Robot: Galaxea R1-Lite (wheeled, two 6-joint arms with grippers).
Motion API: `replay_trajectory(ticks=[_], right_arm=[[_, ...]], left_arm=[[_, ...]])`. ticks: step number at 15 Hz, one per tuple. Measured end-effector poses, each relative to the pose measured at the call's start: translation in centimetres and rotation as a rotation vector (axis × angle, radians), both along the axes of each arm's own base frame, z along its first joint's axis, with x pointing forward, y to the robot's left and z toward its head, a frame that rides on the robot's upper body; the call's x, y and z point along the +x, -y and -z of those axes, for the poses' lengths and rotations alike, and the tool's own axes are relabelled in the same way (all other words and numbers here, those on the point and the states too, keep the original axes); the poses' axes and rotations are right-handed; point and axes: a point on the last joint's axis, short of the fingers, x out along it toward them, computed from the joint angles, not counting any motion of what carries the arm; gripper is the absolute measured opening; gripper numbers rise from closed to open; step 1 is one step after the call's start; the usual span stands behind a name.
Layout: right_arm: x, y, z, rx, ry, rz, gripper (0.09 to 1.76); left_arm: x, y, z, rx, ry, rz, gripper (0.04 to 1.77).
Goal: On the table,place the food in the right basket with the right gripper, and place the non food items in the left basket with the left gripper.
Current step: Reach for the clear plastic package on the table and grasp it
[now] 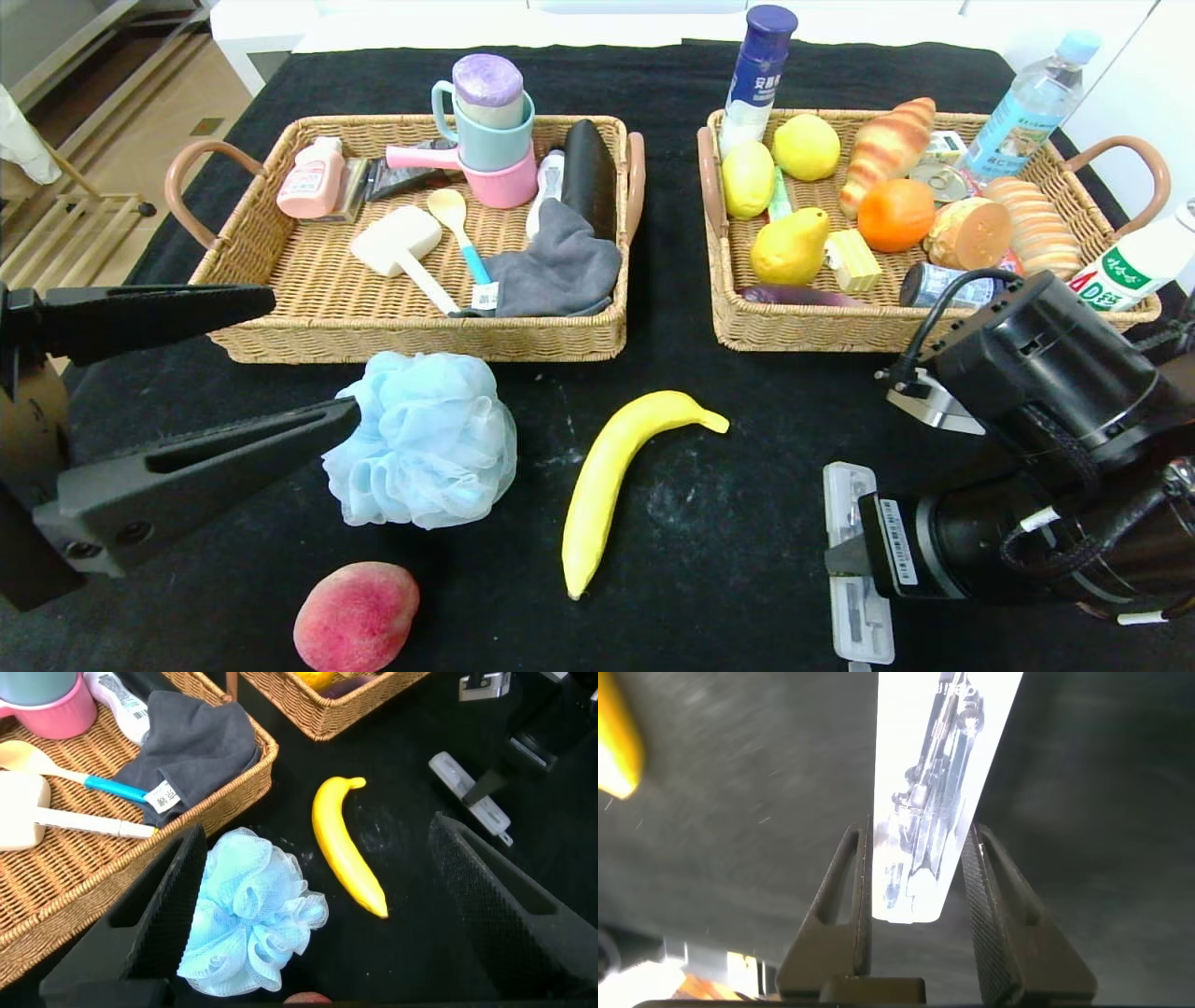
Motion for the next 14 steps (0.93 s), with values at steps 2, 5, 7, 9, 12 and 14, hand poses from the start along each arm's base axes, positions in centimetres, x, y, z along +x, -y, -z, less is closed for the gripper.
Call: replay_trajectory(ticks=[2, 5, 7, 9, 12, 14], right_arm=[[-0.3, -1.4, 0.0, -0.013, 0.011, -0.073, 0.67], [-0.9, -3.1, 0.4, -0.047, 0.022, -0.184, 0.67], [-1.4, -4.0, 0.5, -0.062, 0.039, -0.248, 0.67], [-1.3, -4.6, 0.6, -0.051, 0.069, -0.288, 0.67], [-1.2, -5.2, 0.5, -0.022, 0.086, -0.344, 0.67], [-1.2, -5.7, 0.4, -0.017, 0.095, -0.360, 0.67]], left_arm=[[0.0, 0.0, 0.0, -0.001, 0.000, -0.001, 1.72], [0.0, 0.0, 0.0, -0.002, 0.001, -0.001, 1.72], [0.0, 0.0, 0.0, -0.002, 0.001, 0.000, 1.72], [0.0, 0.0, 0.0, -0.002, 0.000, 0.000, 1.72], [0.1, 0.0, 0.0, 0.000, -0.004, 0.000, 1.72], [0.1, 0.1, 0.1, 0.001, -0.007, 0.001, 1.72]])
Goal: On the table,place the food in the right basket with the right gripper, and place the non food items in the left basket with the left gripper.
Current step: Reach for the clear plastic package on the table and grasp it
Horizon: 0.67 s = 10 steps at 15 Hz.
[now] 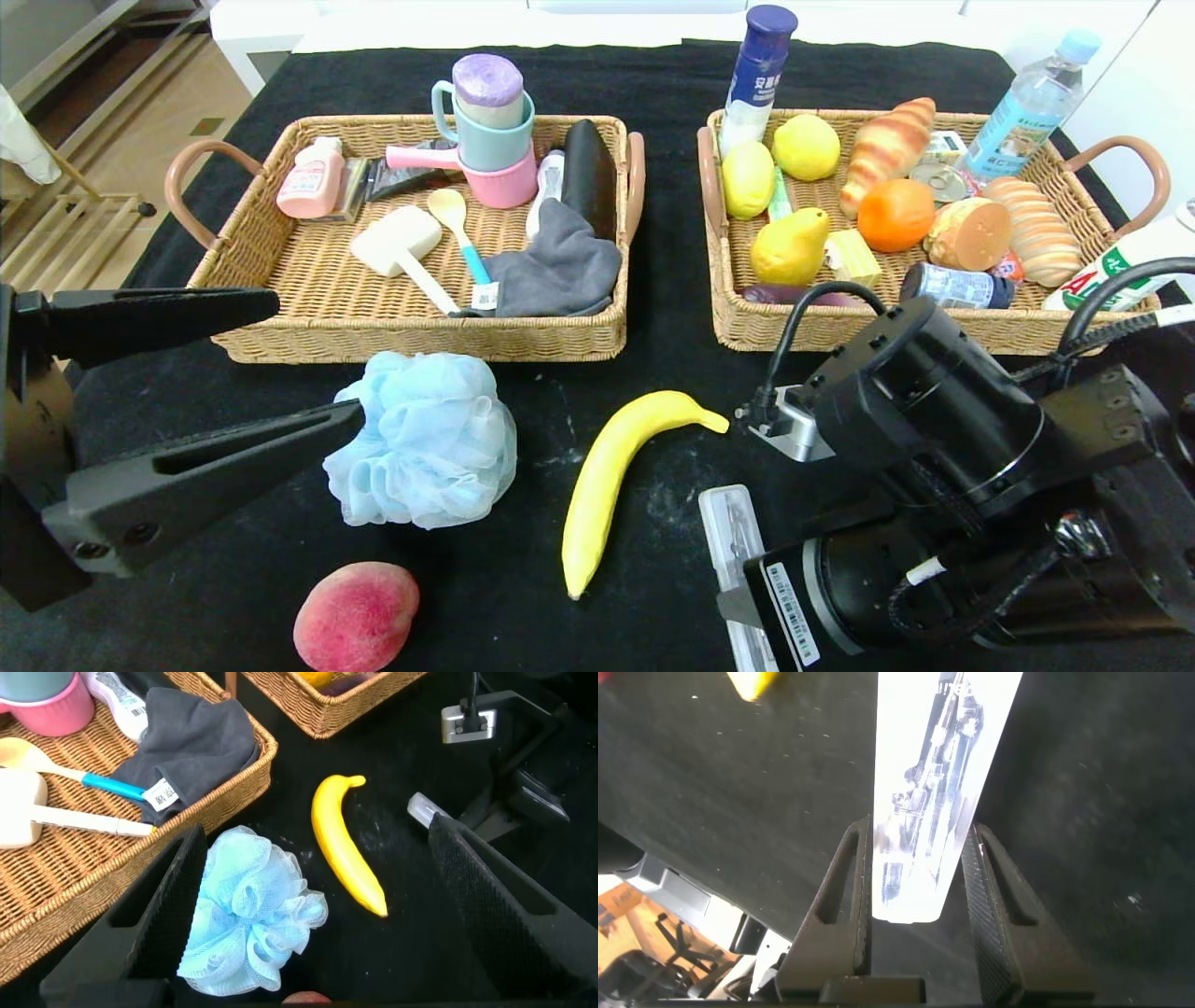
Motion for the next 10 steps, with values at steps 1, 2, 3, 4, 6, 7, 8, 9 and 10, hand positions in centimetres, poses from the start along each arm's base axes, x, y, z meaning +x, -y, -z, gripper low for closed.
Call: replay_trajectory(ticks=[1, 2, 3, 4, 6, 7, 8, 9, 10], right_arm=[[0.1, -0.3, -0.1, 0.001, 0.006, -0.012, 0.67], [0.1, -0.7, -0.1, 0.000, 0.009, -0.024, 0.67], [0.3, -1.0, -0.1, 0.002, 0.009, -0.027, 0.67], [0.5, -1.4, 0.0, 0.003, 0.010, -0.029, 0.67], [1.0, -2.1, 0.0, 0.009, 0.012, -0.030, 0.67], [1.2, -2.3, 0.2, 0.007, 0.009, -0.029, 0.67], [1.3, -2.5, 0.2, 0.005, 0.009, -0.029, 0.67], [1.4, -2.6, 0.4, 0.002, 0.007, -0.028, 0.67], [1.5, -2.6, 0.4, 0.000, 0.006, -0.024, 0.67]], left_arm=[[0.0, 0.0, 0.0, 0.000, -0.001, 0.000, 1.72], [0.1, 0.0, 0.0, 0.001, -0.002, 0.000, 1.72], [0.1, 0.0, 0.0, 0.001, -0.003, 0.000, 1.72], [0.1, 0.0, 0.0, 0.001, -0.003, 0.000, 1.72], [0.1, 0.0, 0.0, 0.001, -0.002, 0.000, 1.72], [0.1, 0.0, 0.0, 0.001, -0.002, 0.000, 1.72], [0.1, 0.0, 0.0, 0.001, -0.002, 0.000, 1.72], [0.1, 0.0, 0.0, 0.001, -0.002, 0.000, 1.72], [0.1, 0.0, 0.0, 0.001, -0.002, 0.000, 1.72]])
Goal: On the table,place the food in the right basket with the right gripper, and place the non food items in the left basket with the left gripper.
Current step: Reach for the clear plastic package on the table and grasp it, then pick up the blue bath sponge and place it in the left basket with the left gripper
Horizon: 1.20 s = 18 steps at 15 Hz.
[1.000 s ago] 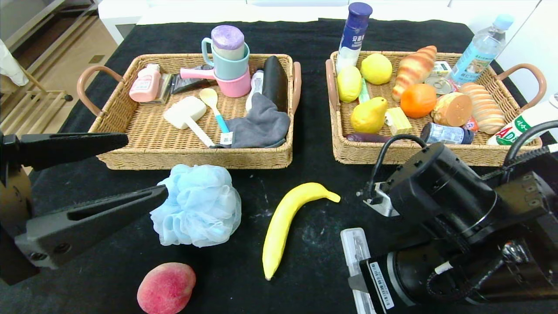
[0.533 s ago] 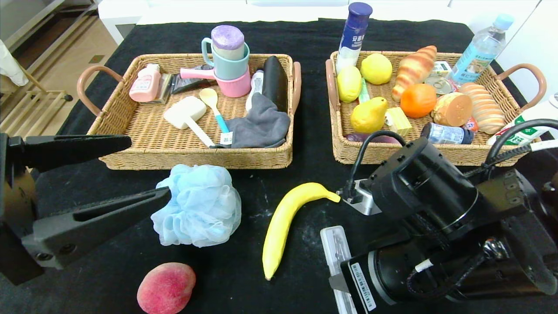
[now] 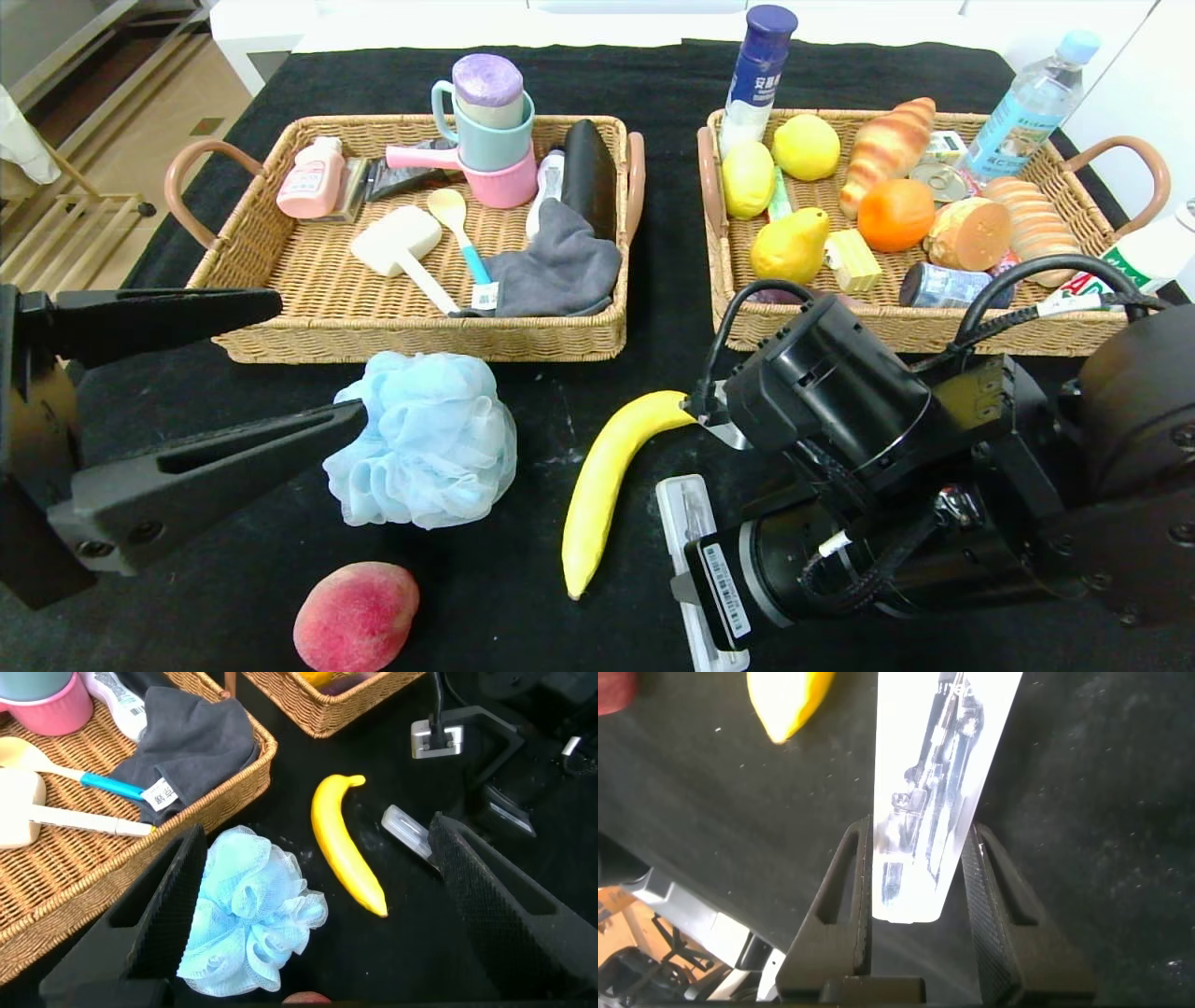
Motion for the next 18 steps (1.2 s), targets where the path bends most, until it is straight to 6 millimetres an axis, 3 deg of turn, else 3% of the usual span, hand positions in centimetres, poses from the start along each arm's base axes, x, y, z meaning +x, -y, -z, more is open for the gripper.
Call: replay_trajectory(ticks=[2, 6, 10, 18], right_arm=[[0.3, 0.0, 0.1, -0.002, 0.001, 0.009, 0.67], [0.4, 0.1, 0.1, -0.002, 0.000, 0.013, 1.05], [0.4, 0.1, 0.1, -0.001, 0.001, 0.015, 1.32], [-0.1, 2.4, -2.3, 0.034, 0.076, -0.030, 1.57]], left_arm=[[0.0, 0.0, 0.0, -0.001, 0.002, -0.001, 1.72], [-0.1, -0.1, -0.1, -0.002, 0.004, 0.000, 1.72], [-0.1, -0.1, -0.1, -0.002, 0.006, -0.001, 1.72], [-0.1, -0.1, -0.1, -0.002, 0.004, -0.001, 1.72]])
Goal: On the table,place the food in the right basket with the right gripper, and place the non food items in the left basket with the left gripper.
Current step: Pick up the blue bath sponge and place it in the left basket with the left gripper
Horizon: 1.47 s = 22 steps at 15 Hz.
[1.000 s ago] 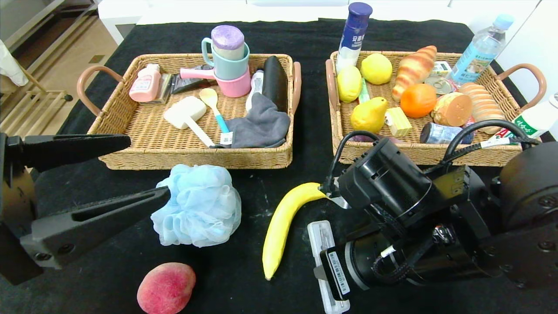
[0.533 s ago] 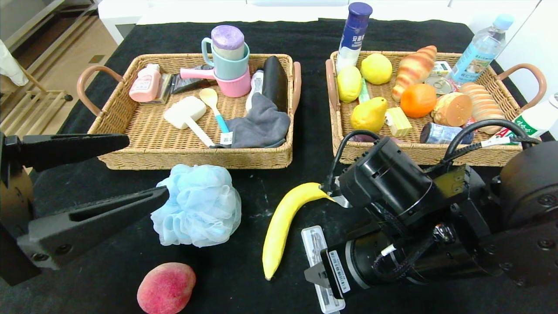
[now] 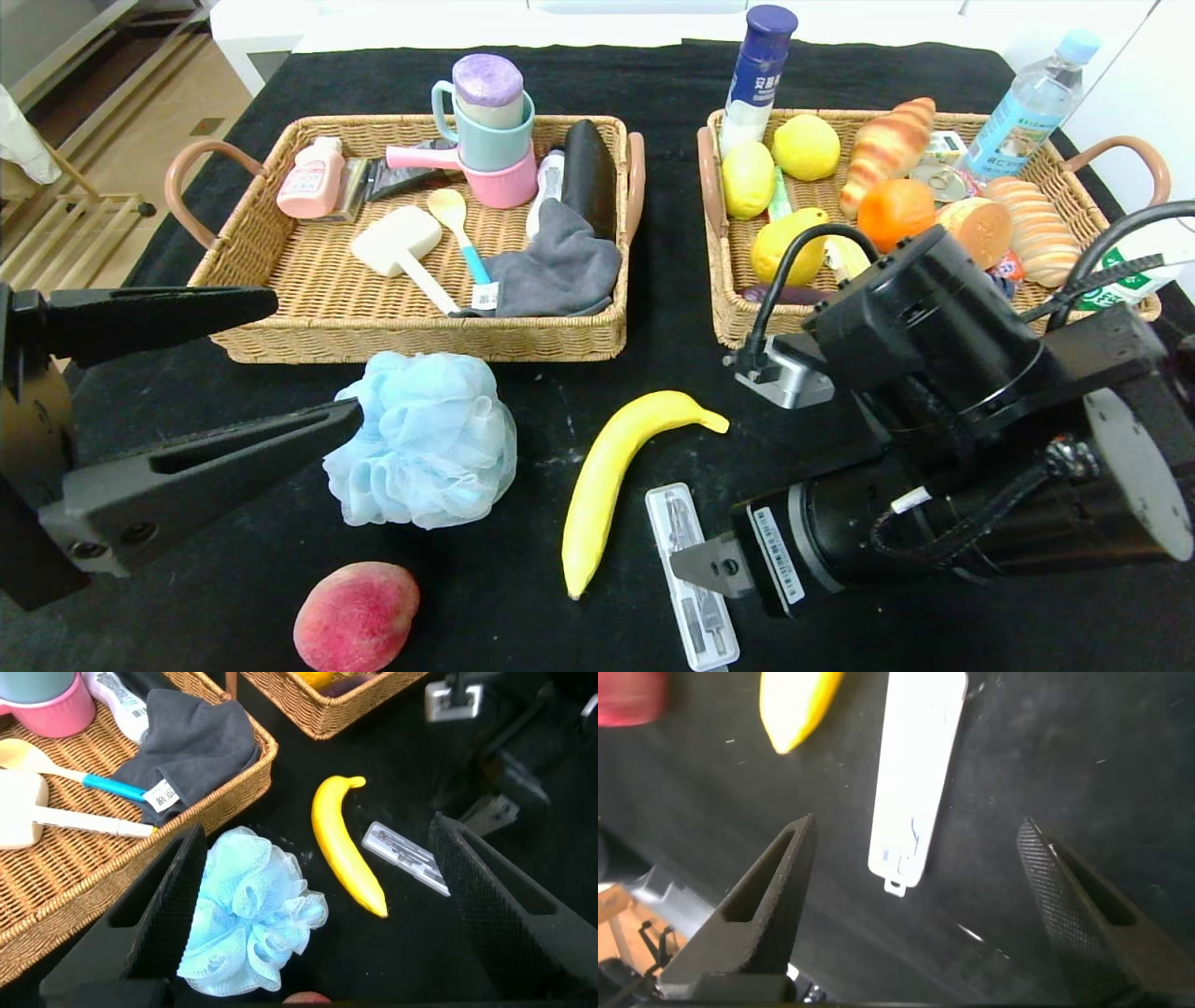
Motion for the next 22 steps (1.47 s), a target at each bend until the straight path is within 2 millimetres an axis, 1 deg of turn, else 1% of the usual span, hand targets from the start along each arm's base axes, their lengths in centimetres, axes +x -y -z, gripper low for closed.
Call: replay_trajectory(ticks=[6, 13, 18, 22], right_arm=[[-0.5, 4.5, -3.0, 0.054, 0.100, -0.074, 1.64], [-0.7, 10.0, -6.1, 0.135, 0.274, -0.100, 1.68], [-0.9, 13.1, -7.5, 0.191, 0.383, -0.097, 1.69], [-1.5, 15.2, -8.5, 0.284, 0.472, -0.113, 1.70]], left_arm=[[0.1, 0.0, 0.1, 0.002, -0.003, -0.001, 1.72], [0.2, 0.1, 0.2, 0.004, -0.009, -0.002, 1.72], [0.4, 0.2, 0.4, 0.009, -0.021, -0.001, 1.72], [0.6, 0.3, 0.5, 0.010, -0.029, -0.001, 1.72]])
